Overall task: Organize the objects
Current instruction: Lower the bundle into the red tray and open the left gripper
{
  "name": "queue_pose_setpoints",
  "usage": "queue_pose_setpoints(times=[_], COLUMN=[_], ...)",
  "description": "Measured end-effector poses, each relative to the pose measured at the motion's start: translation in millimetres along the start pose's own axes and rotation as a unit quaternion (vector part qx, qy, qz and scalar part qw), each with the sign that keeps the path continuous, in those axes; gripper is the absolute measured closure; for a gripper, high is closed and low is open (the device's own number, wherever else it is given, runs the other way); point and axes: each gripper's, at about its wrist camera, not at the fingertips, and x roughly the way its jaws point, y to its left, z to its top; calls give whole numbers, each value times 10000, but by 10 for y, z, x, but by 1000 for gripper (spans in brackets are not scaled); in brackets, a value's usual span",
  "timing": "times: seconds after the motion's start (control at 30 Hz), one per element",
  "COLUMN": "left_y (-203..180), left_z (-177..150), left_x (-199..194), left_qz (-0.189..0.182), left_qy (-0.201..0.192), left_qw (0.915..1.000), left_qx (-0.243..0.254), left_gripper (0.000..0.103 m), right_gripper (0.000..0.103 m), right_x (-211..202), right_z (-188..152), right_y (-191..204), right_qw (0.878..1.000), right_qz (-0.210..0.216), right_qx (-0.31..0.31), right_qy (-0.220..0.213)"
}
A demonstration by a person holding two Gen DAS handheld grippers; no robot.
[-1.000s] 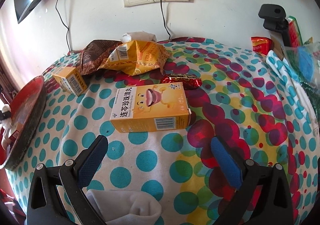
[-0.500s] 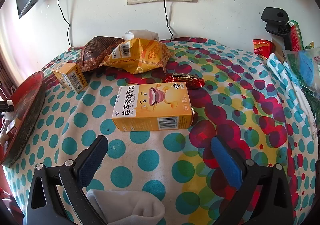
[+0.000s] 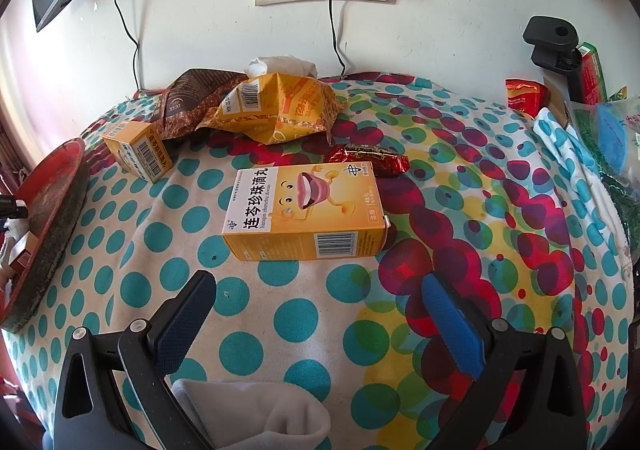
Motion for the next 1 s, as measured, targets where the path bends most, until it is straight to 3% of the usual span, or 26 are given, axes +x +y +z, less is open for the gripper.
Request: queue_pose_setpoints(times=[0.07,0.27,0.53,0.83,1.0], left_y=[-10,-45,-124,-331,-438], left_z=[-6,-44,-103,-173,-284], left_x=[-18,-119,-542,-956,-1139], left_qz=[10,39,129,6,-131], left_qy=[-28,-215,-976,-1527,-1642], left_qw=[10000,9995,9938,9848,9815], left_qx=[40,215,510,828,976], left_gripper=[43,43,43,43,43], right_gripper=[0,0,0,0,0], right_x=[-1,3,11,17,14], right_z=[0,5,9,14,9], right_y=[5,10,50,70,48], right_qw=[10000,10000,9999,9997,9996], right_qz=[-15,-53,-116,-218,-249], right_qx=[-12,-2,9,76,113], right_qy=[-2,-5,-2,8,8])
